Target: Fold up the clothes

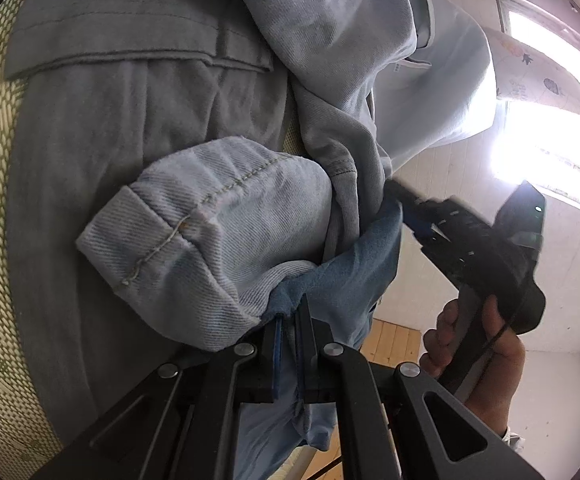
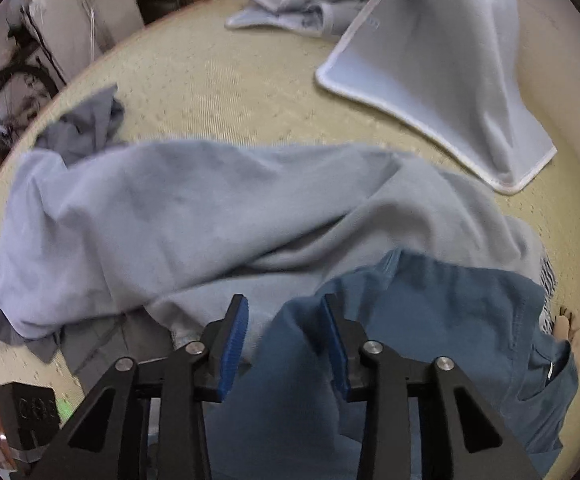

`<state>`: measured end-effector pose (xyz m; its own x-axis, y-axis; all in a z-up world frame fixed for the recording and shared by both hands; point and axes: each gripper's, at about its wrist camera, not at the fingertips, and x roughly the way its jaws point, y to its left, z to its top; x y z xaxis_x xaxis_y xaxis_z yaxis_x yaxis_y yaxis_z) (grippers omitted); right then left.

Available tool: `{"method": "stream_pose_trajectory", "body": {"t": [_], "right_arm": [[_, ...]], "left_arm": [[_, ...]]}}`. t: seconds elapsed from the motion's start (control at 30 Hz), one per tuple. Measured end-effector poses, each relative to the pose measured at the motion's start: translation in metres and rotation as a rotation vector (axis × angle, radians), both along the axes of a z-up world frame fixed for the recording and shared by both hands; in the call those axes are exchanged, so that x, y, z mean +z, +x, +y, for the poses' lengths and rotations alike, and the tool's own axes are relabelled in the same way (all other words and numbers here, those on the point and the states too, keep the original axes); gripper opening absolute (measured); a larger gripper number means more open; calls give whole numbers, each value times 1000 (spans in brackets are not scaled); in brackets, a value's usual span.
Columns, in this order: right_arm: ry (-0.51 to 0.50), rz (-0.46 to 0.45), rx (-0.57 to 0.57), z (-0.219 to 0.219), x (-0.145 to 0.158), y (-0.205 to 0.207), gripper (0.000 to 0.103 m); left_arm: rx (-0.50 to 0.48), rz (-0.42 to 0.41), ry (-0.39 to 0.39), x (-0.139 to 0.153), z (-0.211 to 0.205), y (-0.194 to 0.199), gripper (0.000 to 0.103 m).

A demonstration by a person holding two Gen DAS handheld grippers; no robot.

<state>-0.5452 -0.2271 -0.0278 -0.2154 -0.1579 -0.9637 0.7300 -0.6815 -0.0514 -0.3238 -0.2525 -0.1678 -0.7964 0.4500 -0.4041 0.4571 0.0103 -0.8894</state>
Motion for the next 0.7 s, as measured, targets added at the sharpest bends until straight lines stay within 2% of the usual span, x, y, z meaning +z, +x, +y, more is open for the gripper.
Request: {"method": "stream_pose_trajectory", "body": {"t": [0.03,0.1,0.2,0.4,0.47,0.53,0.63,0.7], "right_arm": [[31,9,6,-1,-4,1,7],[37,28,26,1,-3,4,5],[-4,57,49,6,16,9,4],[-80,130,47,16,52,9,3],[-35,169,-8,18,41,-4,4],[20,142,-79,25,24,-19,5],[-16,147,-103,42,29,-17,6],[-54,157,-98,54,37,-11,15]], "left_arm": [[1,-1,2,0,-1,-1,4],[6,-1,1,1,-1,0,4],[15,1,-5,4,-2,2,4],[28,-12,-31,5,-1,4,4],[26,-19,-28,1,-1,4,4],[23,-24,-30,0,-2,3,4],[10,-23,-40,3,-2,0,5],[4,-18,-46,6,-3,-2,5]]}}
